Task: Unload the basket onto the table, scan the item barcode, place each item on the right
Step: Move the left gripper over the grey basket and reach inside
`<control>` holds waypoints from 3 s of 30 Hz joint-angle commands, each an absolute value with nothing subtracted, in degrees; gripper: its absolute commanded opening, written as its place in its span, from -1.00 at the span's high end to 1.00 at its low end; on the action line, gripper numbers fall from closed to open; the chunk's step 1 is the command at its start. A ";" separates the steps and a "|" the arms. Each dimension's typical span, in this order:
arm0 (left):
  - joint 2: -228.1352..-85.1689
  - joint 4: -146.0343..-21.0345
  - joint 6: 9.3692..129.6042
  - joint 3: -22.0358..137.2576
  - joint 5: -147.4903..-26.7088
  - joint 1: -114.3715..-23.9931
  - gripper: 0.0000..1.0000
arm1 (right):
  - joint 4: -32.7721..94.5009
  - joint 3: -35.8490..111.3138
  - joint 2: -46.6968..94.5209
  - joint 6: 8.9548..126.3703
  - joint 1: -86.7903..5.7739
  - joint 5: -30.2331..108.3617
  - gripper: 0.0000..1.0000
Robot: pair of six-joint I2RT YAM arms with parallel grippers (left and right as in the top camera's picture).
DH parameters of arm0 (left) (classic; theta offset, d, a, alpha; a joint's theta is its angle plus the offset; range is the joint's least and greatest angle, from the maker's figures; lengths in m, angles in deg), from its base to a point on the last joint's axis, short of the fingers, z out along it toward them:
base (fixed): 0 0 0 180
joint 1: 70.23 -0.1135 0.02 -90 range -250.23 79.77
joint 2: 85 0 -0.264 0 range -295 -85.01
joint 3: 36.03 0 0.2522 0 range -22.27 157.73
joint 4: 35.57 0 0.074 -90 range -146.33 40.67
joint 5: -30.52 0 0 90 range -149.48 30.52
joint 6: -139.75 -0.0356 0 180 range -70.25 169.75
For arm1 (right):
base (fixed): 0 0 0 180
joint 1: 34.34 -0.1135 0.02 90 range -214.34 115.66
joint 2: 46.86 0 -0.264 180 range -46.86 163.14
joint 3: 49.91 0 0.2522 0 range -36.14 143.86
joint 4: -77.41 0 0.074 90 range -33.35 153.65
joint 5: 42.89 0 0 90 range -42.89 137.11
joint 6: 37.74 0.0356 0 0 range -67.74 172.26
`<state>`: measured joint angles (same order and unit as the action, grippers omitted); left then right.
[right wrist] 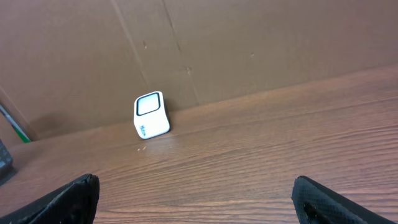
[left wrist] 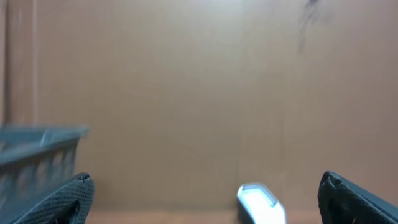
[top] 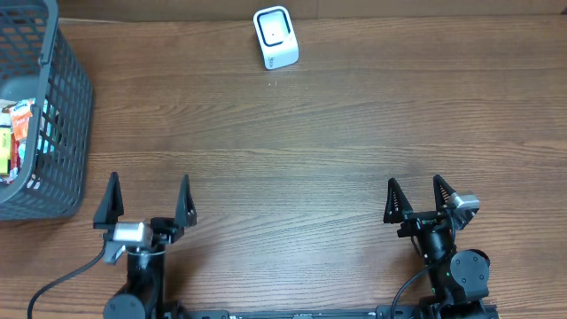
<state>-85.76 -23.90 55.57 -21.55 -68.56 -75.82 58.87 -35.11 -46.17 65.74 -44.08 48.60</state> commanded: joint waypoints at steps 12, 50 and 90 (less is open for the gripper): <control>-85.76 -33.32 55.01 2.86 -70.44 -75.47 -1.00 | 59.01 -35.70 -46.70 65.59 -43.64 48.93 -1.00; -161.41 -126.63 48.12 92.87 -81.50 -75.44 -0.99 | 59.01 -35.70 -46.70 65.59 -43.64 48.93 -1.00; -193.97 -108.00 34.20 92.87 -71.84 -112.23 -0.99 | 59.01 -35.70 -46.70 65.59 -43.64 48.93 -1.00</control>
